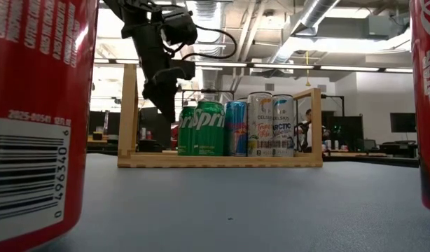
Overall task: Place canned beverage on shelf
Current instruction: Adjust the green soda can
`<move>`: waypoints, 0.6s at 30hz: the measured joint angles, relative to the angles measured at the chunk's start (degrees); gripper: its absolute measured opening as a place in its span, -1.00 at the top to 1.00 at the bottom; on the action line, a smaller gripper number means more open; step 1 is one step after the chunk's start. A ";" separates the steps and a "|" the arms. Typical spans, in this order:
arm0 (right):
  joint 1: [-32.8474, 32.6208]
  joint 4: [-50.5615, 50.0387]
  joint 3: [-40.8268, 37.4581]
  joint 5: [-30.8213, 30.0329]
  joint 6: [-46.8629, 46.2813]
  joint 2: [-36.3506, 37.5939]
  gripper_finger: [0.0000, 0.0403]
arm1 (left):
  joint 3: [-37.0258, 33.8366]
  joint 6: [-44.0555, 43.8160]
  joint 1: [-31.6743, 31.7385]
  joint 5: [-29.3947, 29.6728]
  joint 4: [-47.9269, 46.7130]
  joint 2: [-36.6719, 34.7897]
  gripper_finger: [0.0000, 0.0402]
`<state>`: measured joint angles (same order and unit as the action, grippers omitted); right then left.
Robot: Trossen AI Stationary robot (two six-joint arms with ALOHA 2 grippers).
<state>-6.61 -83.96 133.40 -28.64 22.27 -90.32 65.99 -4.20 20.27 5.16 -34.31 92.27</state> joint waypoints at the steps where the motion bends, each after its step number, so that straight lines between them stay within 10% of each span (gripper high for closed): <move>1: 0.00 0.00 0.00 -0.01 0.08 0.00 1.00 | -0.73 -0.08 0.01 -0.11 1.36 0.00 1.00; 18: 0.00 -0.02 0.00 0.02 0.69 0.00 1.00 | -3.56 -2.53 0.44 -3.27 7.13 0.51 1.00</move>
<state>-6.61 -83.99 133.40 -28.62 22.95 -90.32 62.43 -6.73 20.71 1.89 -27.18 92.78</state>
